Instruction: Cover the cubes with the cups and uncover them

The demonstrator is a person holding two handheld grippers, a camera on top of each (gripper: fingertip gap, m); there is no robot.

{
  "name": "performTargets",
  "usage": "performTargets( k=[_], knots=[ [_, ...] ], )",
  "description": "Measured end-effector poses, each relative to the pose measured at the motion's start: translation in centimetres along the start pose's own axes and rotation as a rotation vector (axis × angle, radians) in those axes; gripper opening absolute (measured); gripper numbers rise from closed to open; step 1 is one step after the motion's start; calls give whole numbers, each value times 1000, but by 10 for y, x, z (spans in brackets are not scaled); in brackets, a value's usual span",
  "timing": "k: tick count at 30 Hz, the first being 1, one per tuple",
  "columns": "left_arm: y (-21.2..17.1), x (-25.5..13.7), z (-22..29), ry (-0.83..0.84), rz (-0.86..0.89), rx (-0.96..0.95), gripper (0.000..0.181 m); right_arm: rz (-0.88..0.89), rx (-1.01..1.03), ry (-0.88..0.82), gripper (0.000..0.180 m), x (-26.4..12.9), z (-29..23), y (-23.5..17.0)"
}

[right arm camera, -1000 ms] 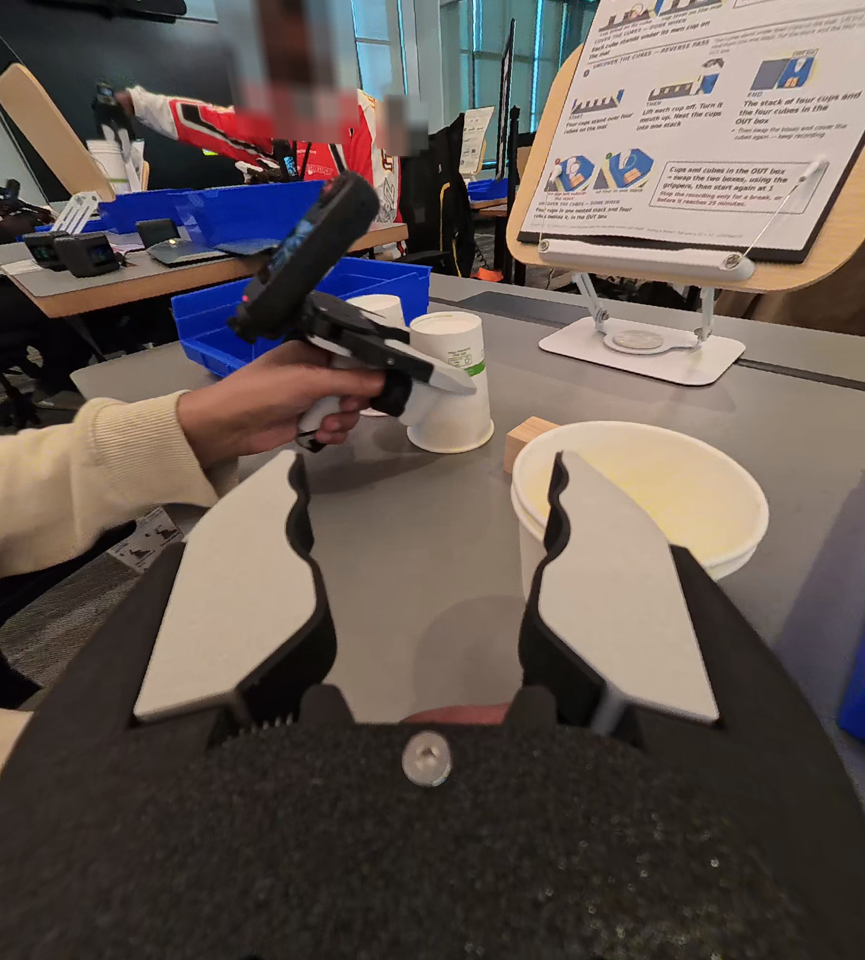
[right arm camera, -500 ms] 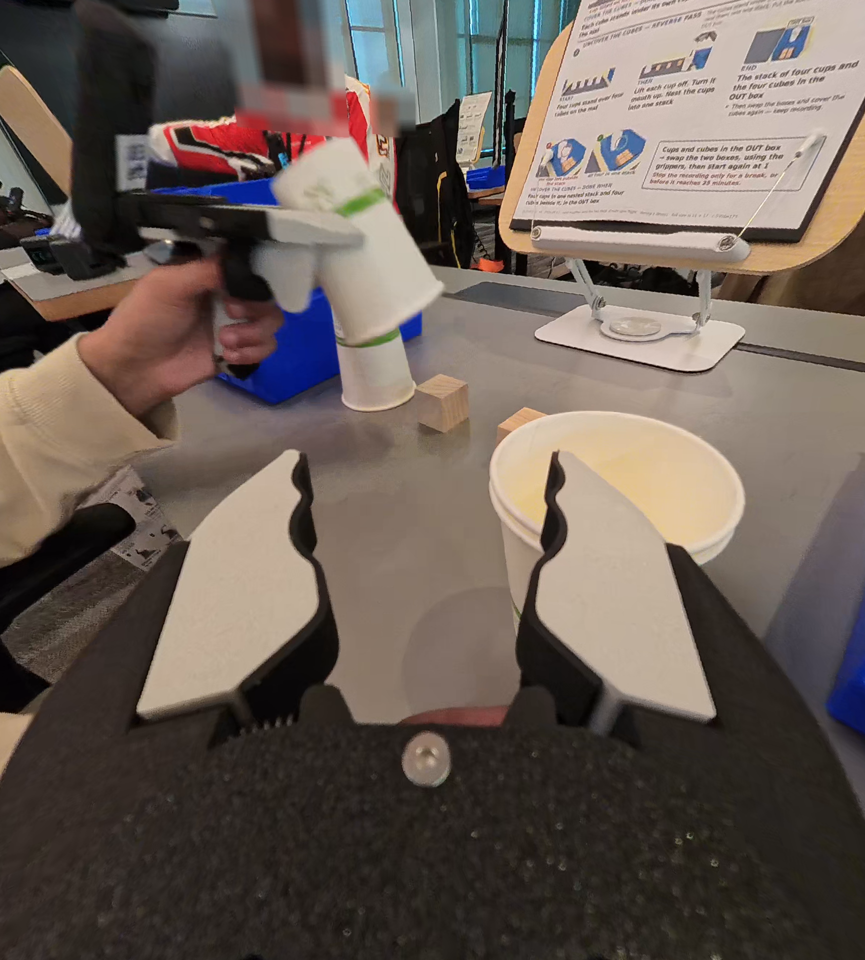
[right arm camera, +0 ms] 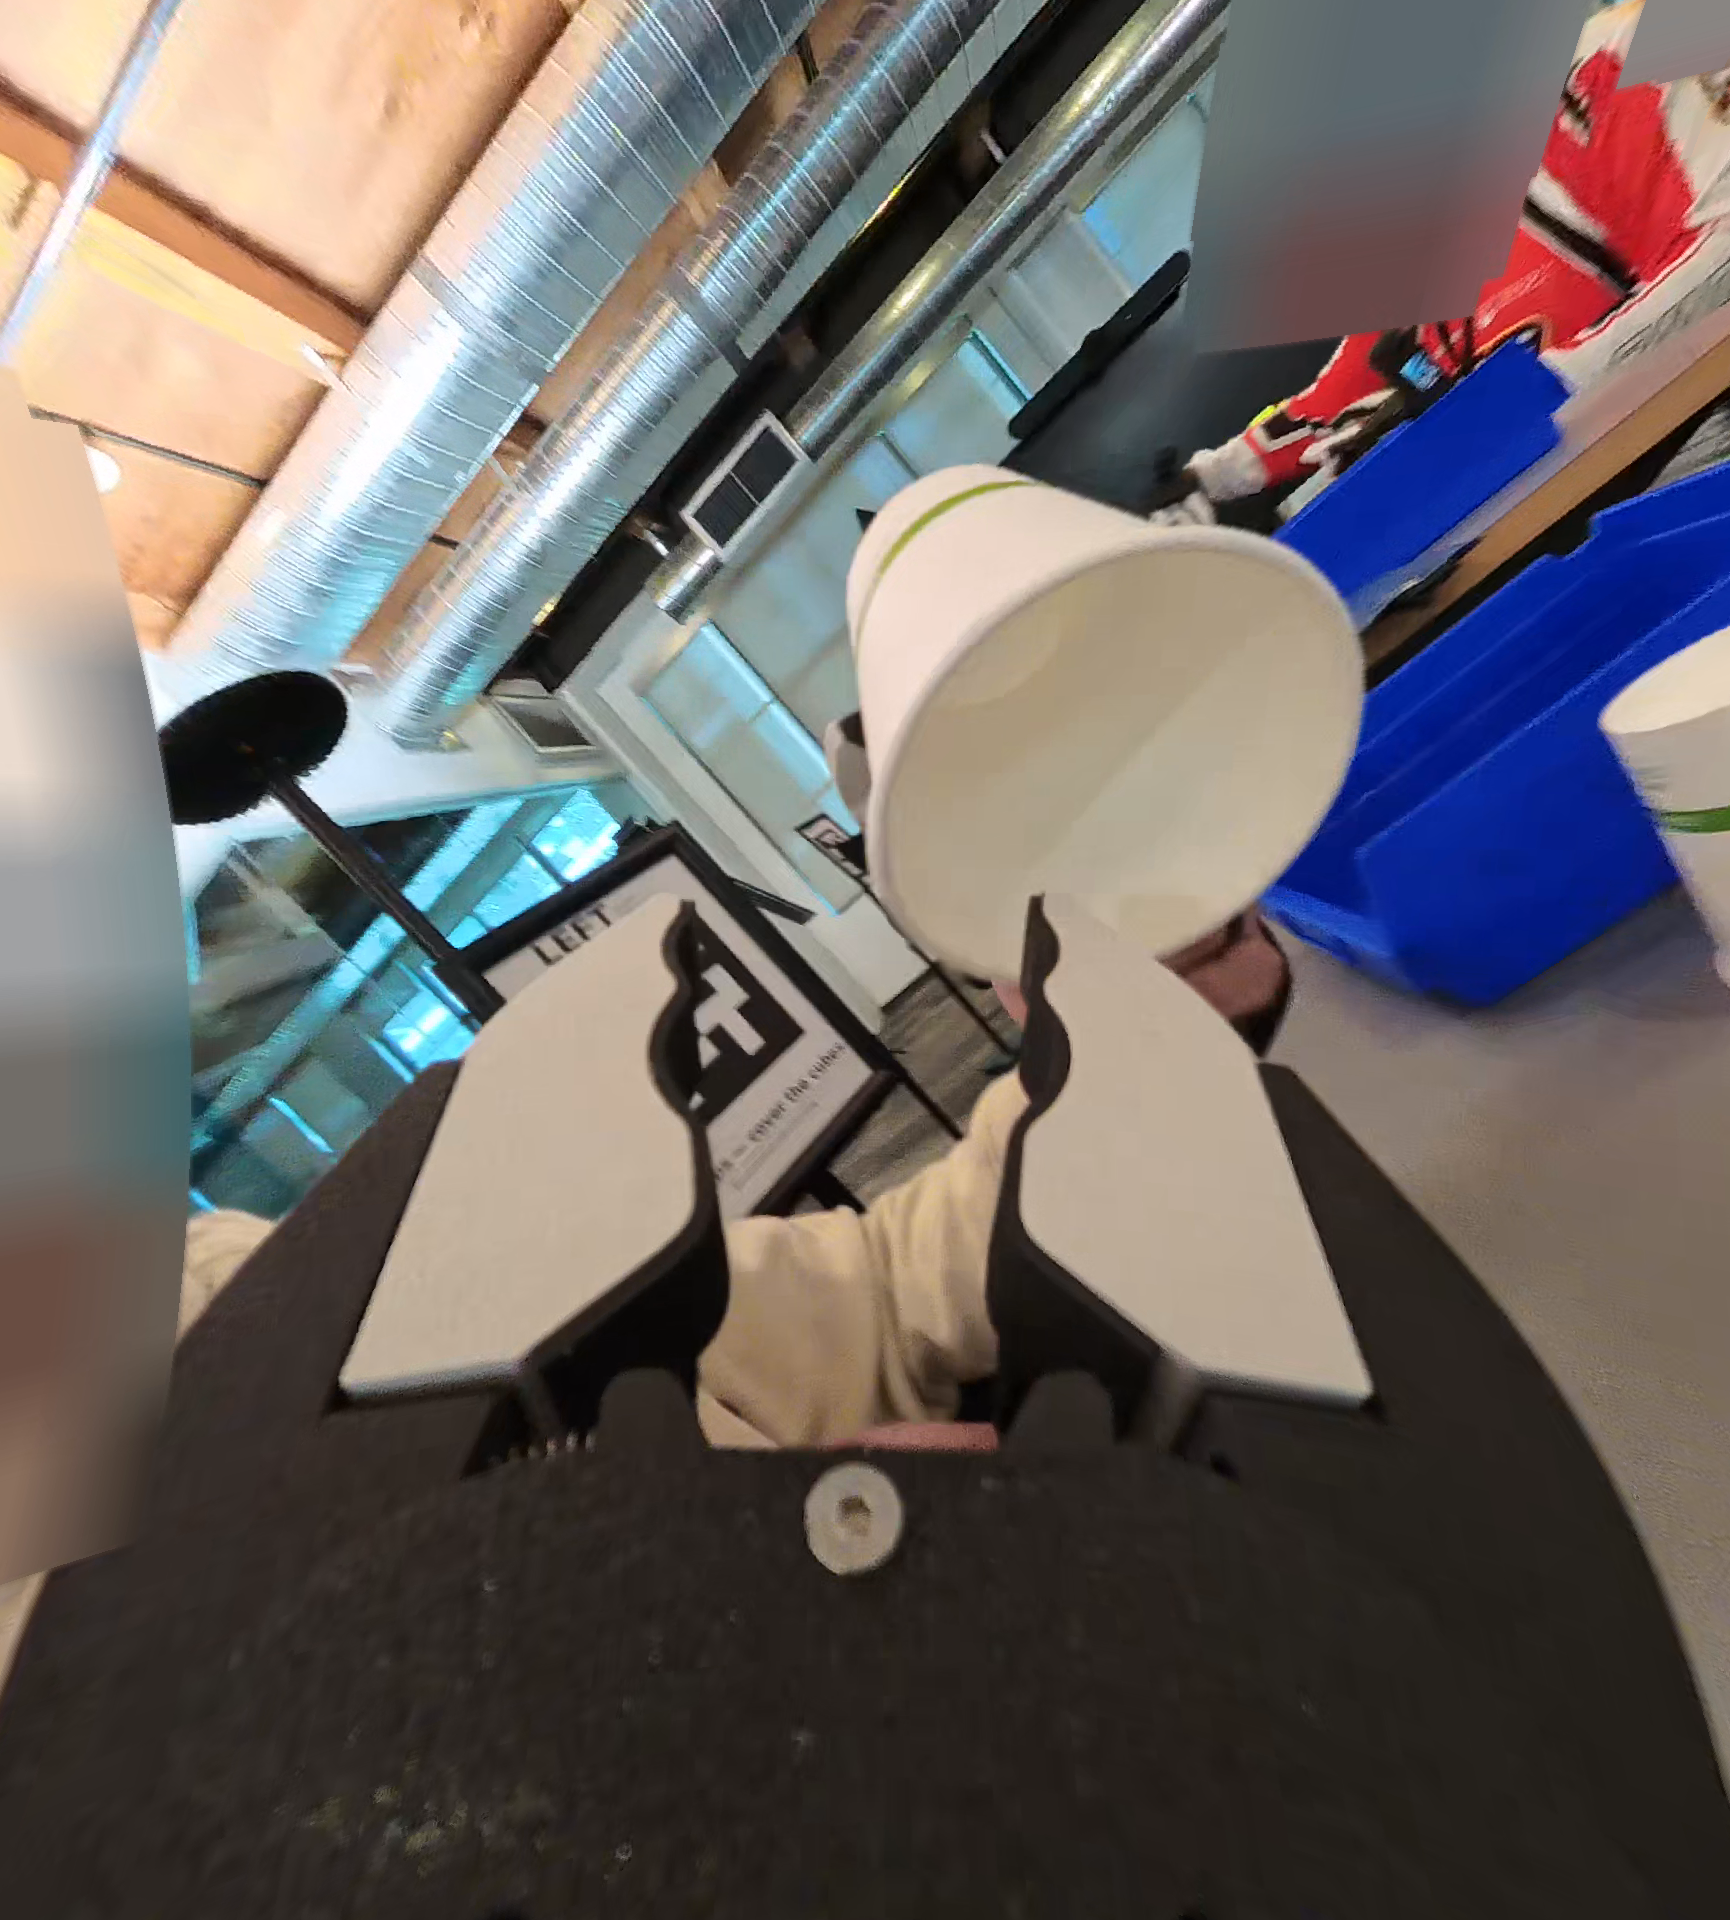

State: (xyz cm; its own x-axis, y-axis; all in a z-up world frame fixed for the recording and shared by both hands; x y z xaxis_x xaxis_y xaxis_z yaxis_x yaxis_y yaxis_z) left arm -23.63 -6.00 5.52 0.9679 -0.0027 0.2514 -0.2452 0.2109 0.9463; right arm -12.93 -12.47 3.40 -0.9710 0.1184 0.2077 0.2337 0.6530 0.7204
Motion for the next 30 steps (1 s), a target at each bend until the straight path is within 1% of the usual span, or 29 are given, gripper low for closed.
performTargets(
  k=[2,5,7,9,10,11,14,19,21,24,25,26,28,30],
  knots=[
    [-3,8,5,0,-22,26,81,17,54,59,59,12,0,5],
    [-13,13,10,23,-68,70,81,86,159,180,55,19,1,15],
    [-18,14,11,19,-78,70,81,112,211,221,48,20,6,19],
    [-22,15,12,14,-92,69,81,135,243,260,31,19,10,21],
    [-24,16,13,14,-100,75,81,153,253,281,15,18,12,22],
    [-26,17,14,6,-104,75,81,159,268,292,4,17,15,21],
    [-28,19,11,1,-87,43,82,187,322,354,3,16,20,21],
    [-30,14,11,12,-112,35,81,162,318,333,3,12,21,22],
    [-25,2,15,18,-96,25,83,169,289,301,3,5,20,26],
    [-23,-25,19,45,-88,29,81,177,200,226,3,-10,17,35],
    [-28,-33,13,105,-114,19,79,171,154,188,3,-15,15,36],
    [-35,-40,-1,229,-158,-18,71,164,100,136,3,-20,15,36],
    [-58,-54,-31,506,-300,-80,70,164,0,1,3,-29,18,35],
    [-80,-62,-47,723,-427,-65,70,146,-66,-95,3,-33,21,36]
  ],
)
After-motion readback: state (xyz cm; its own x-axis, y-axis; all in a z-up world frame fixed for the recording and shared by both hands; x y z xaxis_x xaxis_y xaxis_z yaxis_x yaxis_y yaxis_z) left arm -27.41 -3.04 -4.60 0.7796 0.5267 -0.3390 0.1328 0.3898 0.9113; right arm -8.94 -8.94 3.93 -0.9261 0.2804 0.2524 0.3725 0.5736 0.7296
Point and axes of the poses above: each gripper's, where its closed fingertips meet, x out along the fingers, y out of its top, z = x × y across the jaws, the point moved 4 cm from there along -x, back along the fingers, and after that the axes turned 10 degrees about -z, right-handed, at the moved point
